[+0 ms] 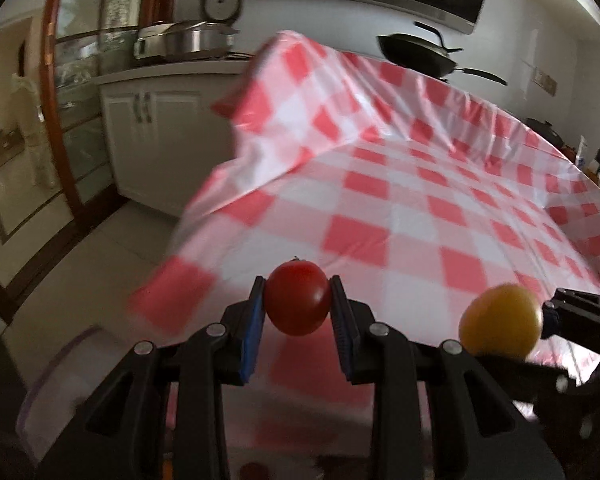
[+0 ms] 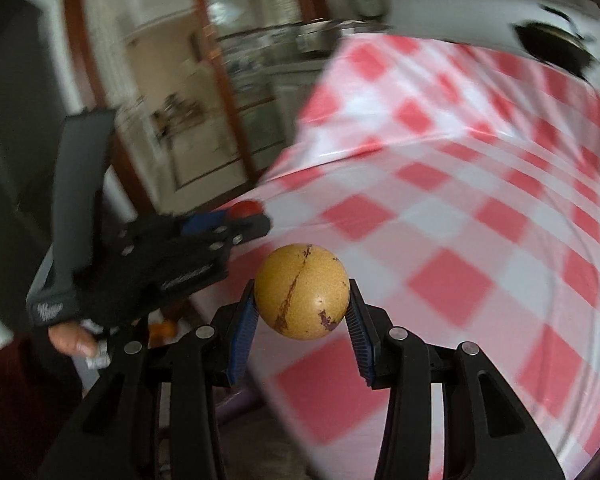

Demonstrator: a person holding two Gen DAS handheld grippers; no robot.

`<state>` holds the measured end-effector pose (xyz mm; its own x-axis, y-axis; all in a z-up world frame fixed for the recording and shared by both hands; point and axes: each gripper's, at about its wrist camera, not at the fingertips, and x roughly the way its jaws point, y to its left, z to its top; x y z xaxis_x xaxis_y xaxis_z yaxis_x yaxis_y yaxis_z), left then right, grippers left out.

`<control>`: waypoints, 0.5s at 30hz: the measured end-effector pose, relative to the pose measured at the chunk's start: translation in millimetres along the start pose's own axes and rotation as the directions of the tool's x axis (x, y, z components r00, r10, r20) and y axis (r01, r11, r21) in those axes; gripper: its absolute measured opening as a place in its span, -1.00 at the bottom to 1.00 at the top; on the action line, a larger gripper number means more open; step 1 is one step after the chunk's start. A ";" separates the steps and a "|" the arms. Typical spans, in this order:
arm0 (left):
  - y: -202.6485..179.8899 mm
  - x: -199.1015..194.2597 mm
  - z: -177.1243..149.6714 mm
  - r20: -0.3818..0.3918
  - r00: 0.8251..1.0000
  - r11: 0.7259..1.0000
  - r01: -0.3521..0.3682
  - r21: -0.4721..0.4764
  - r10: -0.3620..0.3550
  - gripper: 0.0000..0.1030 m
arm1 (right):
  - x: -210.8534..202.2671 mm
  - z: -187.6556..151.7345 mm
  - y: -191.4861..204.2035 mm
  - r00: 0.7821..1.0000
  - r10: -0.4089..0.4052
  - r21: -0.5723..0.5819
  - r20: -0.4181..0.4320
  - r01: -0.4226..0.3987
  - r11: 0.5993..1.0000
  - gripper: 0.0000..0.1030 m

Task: Organize fruits
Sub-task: 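Carry the tomato and pepino in both tools over the white box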

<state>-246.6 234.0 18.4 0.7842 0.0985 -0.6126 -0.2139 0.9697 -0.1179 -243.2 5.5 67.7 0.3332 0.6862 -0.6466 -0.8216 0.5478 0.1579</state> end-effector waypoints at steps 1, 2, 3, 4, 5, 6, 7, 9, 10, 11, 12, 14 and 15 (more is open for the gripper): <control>9.1 -4.2 -4.1 -0.002 1.000 1.000 -0.016 -0.009 0.016 -0.39 | 4.0 -0.4 9.2 1.000 0.012 -0.024 -0.012 -0.012 1.000 -0.17; 15.1 -6.9 -7.3 -0.002 1.000 0.999 -0.029 -0.013 0.029 -0.39 | 7.5 -0.5 15.0 0.999 0.023 -0.041 -0.023 -0.024 0.999 -0.17; 23.9 -10.2 -12.0 -0.005 0.999 0.998 -0.052 -0.019 0.052 -0.39 | 12.8 -1.1 24.9 0.999 0.038 -0.063 -0.039 -0.040 0.997 -0.17; 33.8 -12.6 -17.2 -0.012 0.997 0.997 -0.077 -0.025 0.077 -0.39 | 17.4 -1.5 32.7 0.997 0.049 -0.081 -0.053 -0.053 0.995 -0.17; 39.4 -13.1 -19.6 -0.020 0.996 0.996 -0.090 -0.029 0.089 -0.39 | 22.8 -2.7 42.8 0.996 0.060 -0.107 -0.072 -0.067 0.992 -0.17; 49.3 -13.7 -24.9 -0.034 0.993 0.992 -0.117 -0.040 0.115 -0.39 | 25.8 -3.9 49.2 0.994 0.065 -0.125 -0.084 -0.075 0.989 -0.17; 57.0 -14.2 -29.2 -0.045 0.990 0.989 -0.136 -0.051 0.134 -0.39 | 29.6 -5.0 56.2 0.993 0.071 -0.145 -0.097 -0.085 0.986 -0.17; 75.9 -12.9 -38.4 -0.082 0.980 0.979 -0.189 -0.077 0.183 -0.39 | 37.6 -6.8 69.7 0.989 0.084 -0.181 -0.125 -0.106 0.978 -0.17; 84.8 -11.7 -42.8 -0.105 0.974 0.973 -0.212 -0.087 0.203 -0.39 | 41.7 -7.1 76.1 0.986 0.089 -0.197 -0.138 -0.116 0.974 -0.17; 92.3 -10.9 -47.1 -0.122 0.968 0.968 -0.231 -0.097 0.219 -0.39 | 44.5 -7.4 80.2 0.985 0.094 -0.209 -0.147 -0.123 0.970 -0.17; 98.1 -10.1 -51.2 -0.133 0.964 0.964 -0.245 -0.104 0.230 -0.39 | 49.8 -7.0 85.0 0.982 0.102 -0.222 -0.160 -0.136 0.965 -0.17; 113.7 -6.9 -60.9 -0.173 0.950 0.951 -0.284 -0.120 0.262 -0.39 | 63.7 -7.4 94.1 0.973 0.113 -0.235 -0.201 -0.159 0.959 -0.17; 119.3 -5.7 -64.9 -0.188 0.945 0.947 -0.295 -0.128 0.269 -0.39 | 70.0 -7.0 96.5 0.970 0.114 -0.239 -0.217 -0.166 0.957 -0.17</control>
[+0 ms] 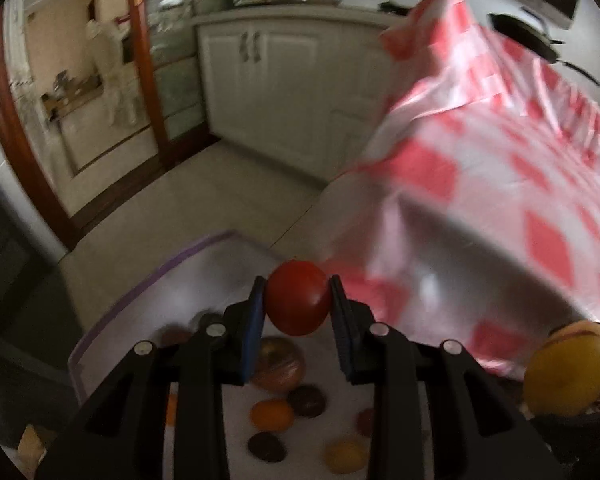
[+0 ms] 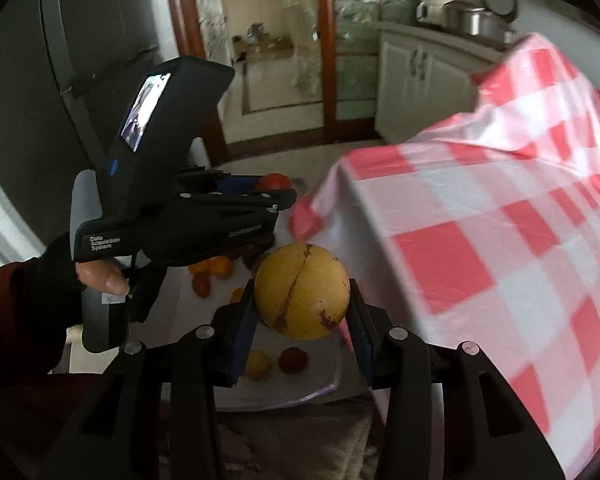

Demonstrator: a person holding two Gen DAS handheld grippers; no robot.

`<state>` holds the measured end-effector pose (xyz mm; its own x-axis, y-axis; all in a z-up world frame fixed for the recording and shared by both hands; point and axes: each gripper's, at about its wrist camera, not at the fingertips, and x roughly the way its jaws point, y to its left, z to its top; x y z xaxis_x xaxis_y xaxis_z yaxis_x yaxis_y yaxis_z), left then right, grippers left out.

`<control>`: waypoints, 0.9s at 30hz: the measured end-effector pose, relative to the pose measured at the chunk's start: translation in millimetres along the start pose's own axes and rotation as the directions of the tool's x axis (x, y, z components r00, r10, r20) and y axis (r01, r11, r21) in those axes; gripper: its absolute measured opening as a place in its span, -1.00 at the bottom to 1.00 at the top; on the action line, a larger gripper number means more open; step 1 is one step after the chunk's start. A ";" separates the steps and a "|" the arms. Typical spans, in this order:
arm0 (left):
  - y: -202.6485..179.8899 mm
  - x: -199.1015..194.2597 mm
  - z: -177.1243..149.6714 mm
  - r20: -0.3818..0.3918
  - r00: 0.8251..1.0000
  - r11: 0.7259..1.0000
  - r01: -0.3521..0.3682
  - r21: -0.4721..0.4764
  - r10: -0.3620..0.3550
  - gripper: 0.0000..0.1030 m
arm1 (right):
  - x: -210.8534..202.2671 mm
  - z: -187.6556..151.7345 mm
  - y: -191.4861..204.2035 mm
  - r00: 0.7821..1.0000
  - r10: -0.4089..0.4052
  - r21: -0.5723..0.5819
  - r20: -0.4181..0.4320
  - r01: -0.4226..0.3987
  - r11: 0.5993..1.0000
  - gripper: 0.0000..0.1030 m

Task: Organize fruits
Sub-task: 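Carry the tomato and pepino in both tools over the white box, then open both tools to drop the tomato and pepino into the box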

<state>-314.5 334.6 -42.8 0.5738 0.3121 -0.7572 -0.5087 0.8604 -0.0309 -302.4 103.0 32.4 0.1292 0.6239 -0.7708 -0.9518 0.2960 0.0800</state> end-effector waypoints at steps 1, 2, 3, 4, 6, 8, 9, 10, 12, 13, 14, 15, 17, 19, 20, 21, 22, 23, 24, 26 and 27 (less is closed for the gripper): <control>4.2 3.2 -2.0 -0.013 1.000 1.000 -0.007 -0.010 0.007 -0.39 | 7.9 1.7 3.7 1.000 0.007 -0.010 -0.021 -0.007 1.000 -0.17; 10.1 6.2 -5.1 -0.027 1.000 1.000 -0.017 -0.024 0.016 -0.39 | 15.1 2.9 7.2 0.999 0.013 -0.021 -0.041 -0.014 1.000 -0.17; 15.1 8.2 -8.2 -0.036 0.999 0.999 -0.027 -0.035 0.025 -0.39 | 24.6 3.8 12.9 0.998 0.020 -0.043 -0.064 -0.022 0.999 -0.17; 19.4 10.1 -10.4 -0.045 0.998 0.998 -0.037 -0.045 0.035 -0.39 | 32.1 4.2 17.5 0.997 0.021 -0.062 -0.081 -0.026 0.998 -0.17; 26.5 15.2 -14.5 -0.068 0.996 0.996 -0.057 -0.062 0.052 -0.39 | 50.0 4.6 26.9 0.992 0.020 -0.103 -0.123 -0.033 0.994 -0.17; 34.6 22.4 -18.4 -0.090 0.993 0.994 -0.078 -0.079 0.071 -0.39 | 64.8 2.9 34.0 0.988 0.018 -0.131 -0.157 -0.039 0.991 -0.17; 37.6 25.7 -18.9 -0.100 0.992 0.992 -0.088 -0.086 0.079 -0.38 | 73.8 1.5 37.7 0.984 0.015 -0.146 -0.178 -0.042 0.988 -0.17; 42.1 29.7 -20.9 -0.112 0.990 0.991 -0.097 -0.096 0.086 -0.39 | 81.0 0.4 40.1 0.981 0.011 -0.158 -0.195 -0.043 0.986 -0.17; 50.8 37.6 -25.2 -0.139 0.986 0.986 -0.107 -0.127 0.089 -0.39 | 95.7 -2.7 45.1 0.973 0.002 -0.184 -0.231 -0.046 0.982 -0.17; 52.7 40.7 -26.4 -0.153 0.984 0.984 -0.109 -0.143 0.087 -0.39 | 99.7 -3.9 46.5 0.971 -0.001 -0.190 -0.240 -0.046 0.981 -0.17; 56.1 44.6 -28.5 -0.167 0.982 0.981 -0.111 -0.158 0.084 -0.39 | 105.3 -5.2 47.9 0.967 -0.006 -0.197 -0.254 -0.046 0.979 -0.17; 59.4 49.0 -32.0 -0.184 0.979 0.978 -0.115 -0.174 0.082 -0.39 | 111.4 -7.7 50.5 0.963 -0.008 -0.202 -0.268 -0.048 0.978 -0.17; 62.8 55.1 -41.6 -0.215 0.973 0.973 -0.128 -0.192 0.086 -0.39 | 119.3 -9.7 51.5 0.958 -0.008 -0.202 -0.286 -0.052 0.978 -0.17; 66.1 61.2 -45.7 -0.234 0.968 0.969 -0.141 -0.203 0.091 -0.39 | 131.1 -10.5 49.9 0.952 -0.010 -0.195 -0.305 -0.052 0.979 -0.17; 67.8 63.6 -48.0 -0.241 0.966 0.967 -0.145 -0.208 0.093 -0.39 | 136.3 -11.1 47.7 0.950 -0.011 -0.191 -0.312 -0.051 0.980 -0.17; 70.0 66.9 -50.4 -0.249 0.964 0.966 -0.149 -0.213 0.093 -0.39 | 140.4 -12.4 47.0 0.947 -0.015 -0.188 -0.321 -0.048 0.981 -0.17; 71.1 68.5 -51.9 -0.254 0.963 0.965 -0.150 -0.216 0.092 -0.39 | 143.5 -14.1 46.1 0.945 -0.019 -0.185 -0.328 -0.045 0.982 -0.17; 72.6 71.8 -53.8 -0.263 0.960 0.963 -0.153 -0.220 0.093 -0.39 | 144.3 -17.0 46.8 0.942 -0.021 -0.182 -0.334 -0.043 0.982 -0.17; 73.6 73.7 -55.7 -0.268 0.959 0.962 -0.159 -0.223 0.096 -0.38 | 147.6 -18.9 45.4 0.939 -0.023 -0.176 -0.343 -0.040 0.984 -0.17; 75.7 79.3 -59.1 -0.279 0.955 0.959 -0.165 -0.230 0.098 -0.38 | 152.9 -23.1 45.1 0.934 -0.024 -0.162 -0.358 -0.036 0.986 -0.17; 76.5 81.3 -60.5 -0.283 0.955 0.958 -0.164 -0.234 0.094 -0.38 | 154.7 -22.7 44.6 0.932 -0.024 -0.156 -0.361 -0.035 0.987 -0.17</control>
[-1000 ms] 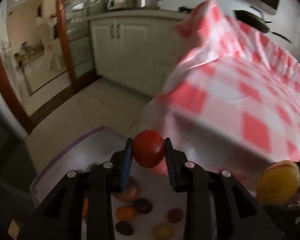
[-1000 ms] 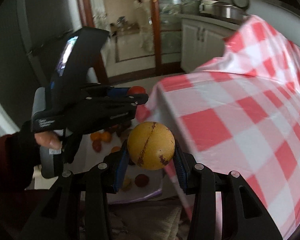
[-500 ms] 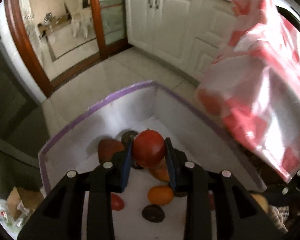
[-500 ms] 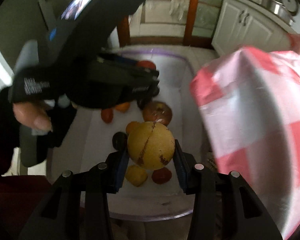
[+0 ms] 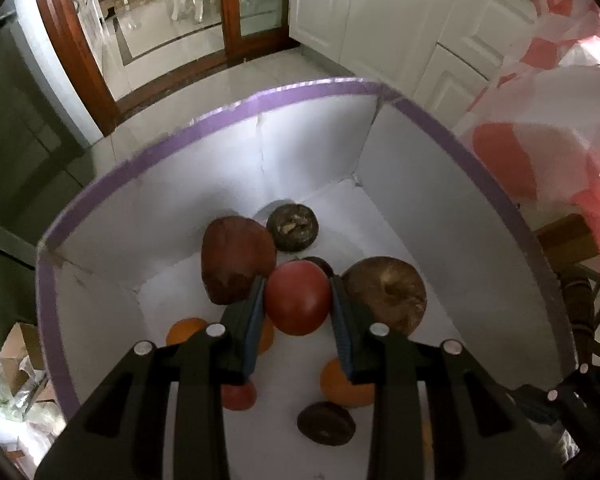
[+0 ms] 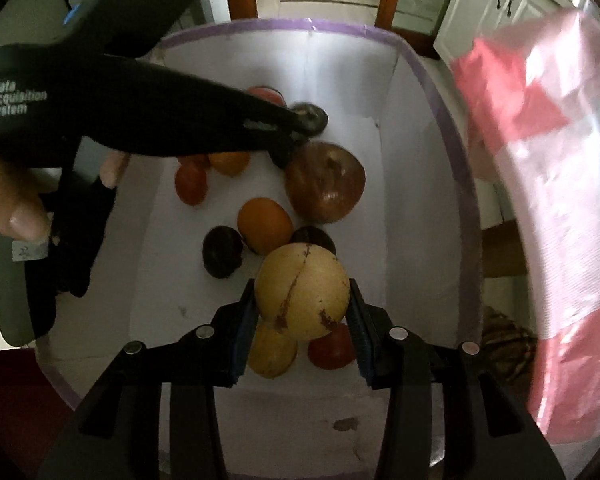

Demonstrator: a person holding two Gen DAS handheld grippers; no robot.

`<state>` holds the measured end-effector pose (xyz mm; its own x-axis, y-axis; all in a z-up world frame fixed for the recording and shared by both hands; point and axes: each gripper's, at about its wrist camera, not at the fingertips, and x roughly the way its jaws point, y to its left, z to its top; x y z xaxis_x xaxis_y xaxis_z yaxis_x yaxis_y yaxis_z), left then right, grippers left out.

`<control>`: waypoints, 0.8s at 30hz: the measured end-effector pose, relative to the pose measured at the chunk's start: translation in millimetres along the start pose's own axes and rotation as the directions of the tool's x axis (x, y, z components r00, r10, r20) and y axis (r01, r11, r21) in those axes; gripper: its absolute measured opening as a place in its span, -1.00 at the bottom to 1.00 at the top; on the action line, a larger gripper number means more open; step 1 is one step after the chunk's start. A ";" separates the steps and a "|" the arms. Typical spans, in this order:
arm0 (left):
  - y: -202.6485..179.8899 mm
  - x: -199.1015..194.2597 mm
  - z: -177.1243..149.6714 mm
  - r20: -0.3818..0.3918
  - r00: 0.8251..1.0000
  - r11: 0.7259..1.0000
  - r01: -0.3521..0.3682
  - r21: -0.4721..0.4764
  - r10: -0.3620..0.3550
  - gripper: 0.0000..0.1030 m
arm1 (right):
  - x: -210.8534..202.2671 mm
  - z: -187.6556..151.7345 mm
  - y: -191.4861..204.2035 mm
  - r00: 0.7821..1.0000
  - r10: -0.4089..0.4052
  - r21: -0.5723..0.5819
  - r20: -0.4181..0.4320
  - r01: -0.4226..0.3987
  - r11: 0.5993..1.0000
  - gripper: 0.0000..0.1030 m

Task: Organize fruits

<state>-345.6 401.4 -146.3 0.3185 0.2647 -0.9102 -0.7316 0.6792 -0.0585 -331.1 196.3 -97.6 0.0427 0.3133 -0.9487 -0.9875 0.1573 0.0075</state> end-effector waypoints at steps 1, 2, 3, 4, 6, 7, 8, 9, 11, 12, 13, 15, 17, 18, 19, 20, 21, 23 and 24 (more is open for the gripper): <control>1.0 2.3 -0.6 -0.003 1.000 1.000 0.004 -0.007 -0.004 -0.38 | 0.6 -0.7 -1.0 1.000 0.002 0.005 -0.002 -0.002 1.000 -0.17; 2.4 4.1 -1.0 -0.001 1.000 1.000 0.006 -0.018 -0.006 -0.37 | 0.7 -1.5 -1.7 1.000 0.002 0.009 -0.002 -0.002 1.000 -0.17; 2.6 3.7 -1.3 0.002 1.000 1.000 0.007 -0.027 -0.007 -0.37 | 0.2 -1.8 -2.6 1.000 -0.001 0.014 0.000 0.001 1.000 -0.16; 3.3 4.8 -1.5 0.003 1.000 0.999 0.008 -0.034 -0.008 -0.36 | -0.8 -2.3 -2.3 1.000 -0.005 0.017 0.001 0.005 1.000 -0.16; 4.2 6.1 -1.7 0.004 1.000 0.999 0.015 -0.040 -0.015 -0.20 | 2.1 -0.8 -2.4 1.000 -0.017 0.024 0.007 0.016 1.000 -0.15; 4.4 5.7 -2.1 0.008 1.000 0.999 0.017 -0.038 -0.017 -0.12 | 0.7 -1.1 -3.1 1.000 -0.021 0.028 0.009 0.020 0.999 -0.15; 4.7 4.1 -1.5 0.012 1.000 0.999 0.012 -0.037 -0.012 0.03 | -2.7 -1.8 -4.3 0.999 -0.025 0.038 0.024 0.024 0.999 0.02; 5.2 2.8 -2.0 0.013 1.000 0.999 0.005 -0.035 -0.005 0.15 | -7.7 -2.2 -4.8 0.999 -0.028 0.044 0.043 0.026 0.999 0.30; 6.2 0.5 -0.9 0.012 1.000 0.999 -0.022 -0.025 0.022 0.19 | -17.1 -2.6 -5.6 0.996 -0.030 0.052 0.081 0.025 0.998 0.46; 5.2 -0.9 0.3 0.009 0.999 0.999 -0.034 -0.025 0.034 0.24 | -20.4 -2.5 -5.8 0.995 -0.029 0.054 0.091 0.024 0.998 0.52; 5.8 -1.4 0.8 0.004 0.999 0.998 -0.050 -0.024 0.050 0.30 | -23.1 -2.4 -5.7 0.995 -0.029 0.057 0.100 0.023 0.998 0.58; 8.0 -1.5 2.5 -0.007 0.992 0.992 -0.124 -0.019 0.124 0.53 | -29.4 -3.0 -4.9 0.992 -0.035 0.056 0.123 0.029 0.998 0.68; 8.6 -6.3 3.3 0.007 0.985 0.985 -0.170 -0.025 0.170 0.56 | -32.9 -3.3 -3.8 0.990 -0.055 0.055 0.131 0.048 0.997 0.69; 9.3 -9.8 3.5 0.020 0.987 0.987 -0.158 -0.036 0.159 0.57 | -34.0 -3.6 -3.7 0.989 -0.065 0.056 0.131 0.058 0.997 0.69; 9.8 -12.9 3.4 0.025 0.990 0.990 -0.135 -0.049 0.136 0.57 | -34.4 -3.8 -3.4 0.989 -0.077 0.057 0.128 0.070 0.996 0.69; 11.2 -14.6 4.0 0.021 0.994 0.992 -0.107 -0.067 0.108 0.59 | -33.9 -4.1 -3.7 0.989 -0.081 0.058 0.124 0.075 0.996 0.69; 12.1 -15.1 4.0 0.017 0.995 0.993 -0.094 -0.076 0.095 0.62 | -32.7 -4.6 -4.1 0.989 -0.083 0.060 0.119 0.077 0.995 0.69; 12.2 -16.3 4.2 0.012 0.996 0.992 -0.091 -0.086 0.093 0.69 | -29.9 -5.7 -5.0 0.990 -0.084 0.064 0.109 0.077 0.995 0.68; 11.7 -16.6 4.1 0.011 0.995 0.992 -0.096 -0.088 0.098 0.69 | -28.4 -6.2 -5.3 0.991 -0.086 0.064 0.102 0.080 0.995 0.68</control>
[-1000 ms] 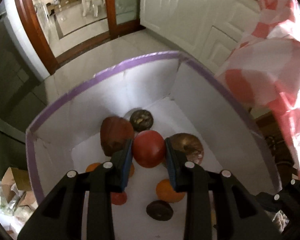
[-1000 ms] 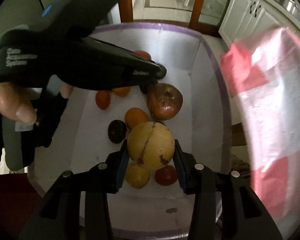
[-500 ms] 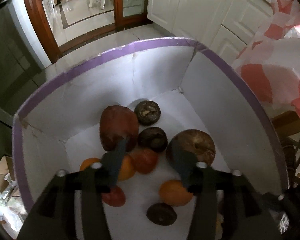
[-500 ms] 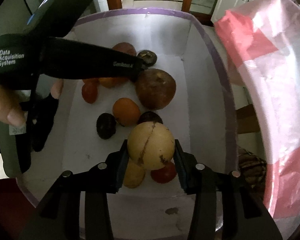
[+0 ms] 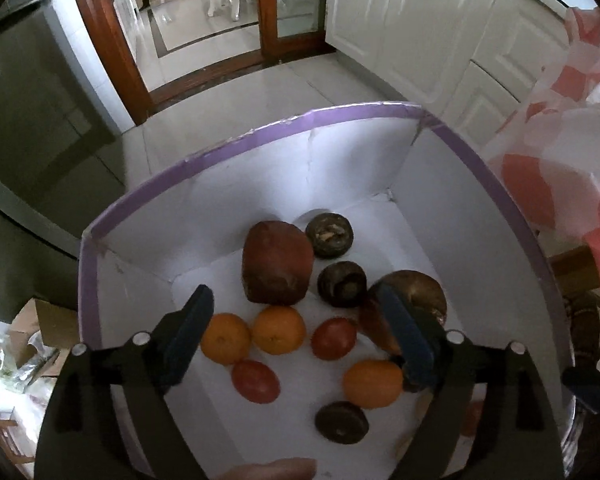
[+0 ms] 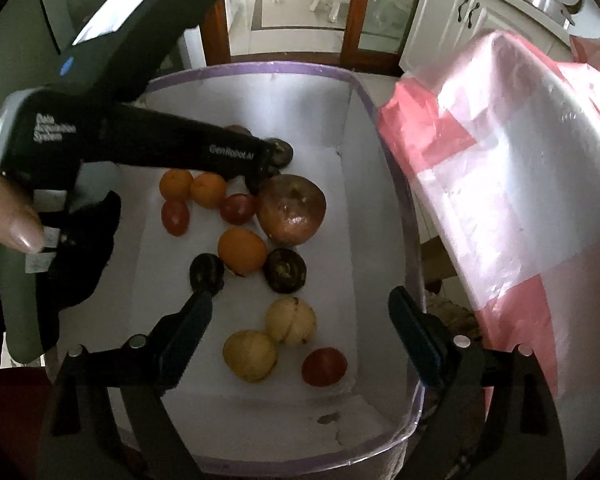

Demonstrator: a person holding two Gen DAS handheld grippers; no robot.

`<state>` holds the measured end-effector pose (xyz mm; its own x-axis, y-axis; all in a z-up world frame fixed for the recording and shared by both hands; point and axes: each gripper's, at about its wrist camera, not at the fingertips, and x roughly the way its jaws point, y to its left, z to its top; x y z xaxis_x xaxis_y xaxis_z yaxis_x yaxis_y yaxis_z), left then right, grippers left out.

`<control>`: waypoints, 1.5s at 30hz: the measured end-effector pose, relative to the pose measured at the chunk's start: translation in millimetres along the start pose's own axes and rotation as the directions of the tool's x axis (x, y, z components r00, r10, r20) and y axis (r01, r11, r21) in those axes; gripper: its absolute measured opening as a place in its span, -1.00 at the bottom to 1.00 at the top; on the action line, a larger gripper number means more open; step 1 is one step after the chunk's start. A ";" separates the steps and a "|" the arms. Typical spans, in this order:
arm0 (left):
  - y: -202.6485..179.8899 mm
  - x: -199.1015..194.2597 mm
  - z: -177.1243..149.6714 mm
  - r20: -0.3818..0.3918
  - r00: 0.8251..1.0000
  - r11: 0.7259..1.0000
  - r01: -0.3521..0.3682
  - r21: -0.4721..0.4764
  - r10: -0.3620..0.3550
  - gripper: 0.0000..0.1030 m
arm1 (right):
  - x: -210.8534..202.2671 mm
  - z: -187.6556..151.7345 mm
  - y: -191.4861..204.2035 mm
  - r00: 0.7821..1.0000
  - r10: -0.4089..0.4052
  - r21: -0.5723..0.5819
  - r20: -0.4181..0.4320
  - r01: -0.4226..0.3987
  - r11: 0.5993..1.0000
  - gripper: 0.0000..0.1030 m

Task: Organize fruits

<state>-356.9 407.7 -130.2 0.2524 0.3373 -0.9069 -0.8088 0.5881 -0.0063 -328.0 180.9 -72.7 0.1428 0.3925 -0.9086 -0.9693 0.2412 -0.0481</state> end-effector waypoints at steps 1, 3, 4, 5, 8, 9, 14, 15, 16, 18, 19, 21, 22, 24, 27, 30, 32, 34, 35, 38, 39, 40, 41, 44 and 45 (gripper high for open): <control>-0.7 -0.3 -0.1 0.000 1.000 1.000 0.005 -0.002 -0.005 0.69 | 1.2 -0.4 -0.4 1.000 -0.001 0.000 -0.005 0.001 1.000 0.68; -0.5 0.1 -0.8 -0.005 1.000 1.000 0.018 -0.008 -0.018 0.69 | 3.8 -1.3 0.0 1.000 0.000 0.000 -0.012 0.000 1.000 0.68; 1.6 0.6 -0.2 -0.008 1.000 1.000 0.023 -0.011 -0.023 0.69 | 4.5 -1.5 0.0 1.000 0.000 -0.001 -0.013 0.000 1.000 0.69; 2.8 0.6 -0.1 -0.012 0.999 0.999 0.030 -0.015 -0.030 0.69 | 4.7 -1.4 0.2 1.000 -0.001 -0.001 -0.014 0.001 1.000 0.68; 6.5 1.8 1.2 -0.028 0.998 0.998 0.047 -0.031 -0.048 0.69 | 5.5 -0.9 0.1 1.000 -0.001 0.002 -0.016 0.001 1.000 0.68; 7.2 4.2 1.1 -0.032 0.998 0.998 0.051 -0.034 -0.052 0.69 | 5.8 -1.0 -0.1 1.000 -0.001 0.003 -0.016 0.001 1.000 0.68; 5.5 3.4 0.1 -0.034 0.997 0.997 0.062 -0.034 -0.064 0.69 | 5.4 -1.5 -0.3 1.000 -0.001 0.003 -0.021 0.001 1.000 0.68; 6.4 3.5 0.2 -0.034 0.997 0.997 0.065 -0.034 -0.066 0.69 | 4.5 -1.7 -0.4 1.000 -0.001 0.002 -0.022 0.001 1.000 0.68; 6.3 3.7 0.4 -0.034 0.997 0.997 0.066 -0.035 -0.068 0.69 | 4.7 -1.9 -0.2 1.000 -0.001 0.001 -0.023 0.001 1.000 0.68; 6.0 4.0 0.4 -0.035 0.997 0.997 0.067 -0.034 -0.069 0.69 | 5.1 -2.2 0.0 1.000 0.000 0.000 -0.025 0.000 1.000 0.68; 5.8 4.1 0.3 -0.036 0.997 0.997 0.068 -0.034 -0.070 0.69 | 5.4 -2.3 0.0 1.000 0.000 0.000 -0.027 0.000 1.000 0.68; 5.4 3.6 0.6 -0.037 0.997 0.997 0.070 -0.034 -0.071 0.69 | 7.1 -2.3 0.1 1.000 -0.001 0.001 -0.029 0.001 1.000 0.68; 5.4 3.4 0.6 -0.038 0.997 0.997 0.070 -0.035 -0.071 0.69 | 7.3 -2.0 0.0 1.000 -0.001 0.002 -0.029 0.001 1.000 0.68; 5.5 3.8 1.1 -0.038 0.997 0.997 0.070 -0.035 -0.072 0.69 | 7.4 -2.2 -0.5 1.000 0.000 0.003 -0.030 0.000 1.000 0.68; 5.5 4.0 1.4 -0.037 0.997 0.997 0.071 -0.036 -0.073 0.69 | 7.3 -2.6 -0.5 1.000 -0.001 0.003 -0.031 0.001 1.000 0.68; 5.8 4.3 1.7 -0.038 0.997 0.997 0.071 -0.035 -0.073 0.69 | 8.2 -2.8 -0.6 0.999 -0.001 0.003 -0.033 0.002 1.000 0.68; 5.8 4.5 1.9 -0.039 0.997 0.997 0.072 -0.035 -0.074 0.69 | 8.4 -3.0 -0.7 0.999 -0.001 0.003 -0.033 0.001 1.000 0.68; 5.8 4.5 2.6 -0.041 0.996 0.997 0.074 -0.035 -0.075 0.69 | 9.0 -3.3 -0.6 0.999 -0.002 0.003 -0.035 0.002 1.000 0.68; 5.5 6.7 2.6 -0.041 0.996 0.997 0.074 -0.036 -0.075 0.69 | 10.3 -4.1 -0.3 0.999 -0.002 0.002 -0.036 0.002 1.000 0.68; 5.3 7.3 3.3 -0.043 0.996 0.996 0.075 -0.039 -0.076 0.69 | 11.8 -5.4 -0.6 0.999 -0.003 0.004 -0.040 0.003 1.000 0.68; 5.2 7.2 3.4 -0.043 0.996 0.996 0.075 -0.039 -0.077 0.69 | 12.1 -5.6 -0.6 0.999 -0.003 0.004 -0.041 0.003 1.000 0.68; 5.2 7.8 3.6 -0.044 0.996 0.996 0.075 -0.039 -0.077 0.69 | 12.1 -5.7 -0.7 0.999 -0.003 0.004 -0.041 0.003 1.000 0.68; 4.7 8.0 4.1 -0.044 0.996 0.996 0.075 -0.038 -0.077 0.69 | 12.2 -6.2 -0.9 0.999 -0.003 0.005 -0.042 0.003 1.000 0.68; 4.7 8.4 4.6 -0.043 0.996 0.997 0.075 -0.037 -0.077 0.69 | 11.9 -6.7 -0.9 0.999 -0.002 0.004 -0.045 0.002 1.000 0.68; 4.6 8.4 4.6 -0.044 0.996 0.996 0.075 -0.037 -0.077 0.69 | 12.1 -7.4 -0.7 0.999 -0.002 0.003 -0.046 0.002 1.000 0.69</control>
<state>-356.1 416.6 -135.9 0.2901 0.2587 -0.9214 -0.8068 0.5839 -0.0901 -327.1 178.9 -86.7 0.1354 0.3505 -0.9267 -0.9683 0.2448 -0.0489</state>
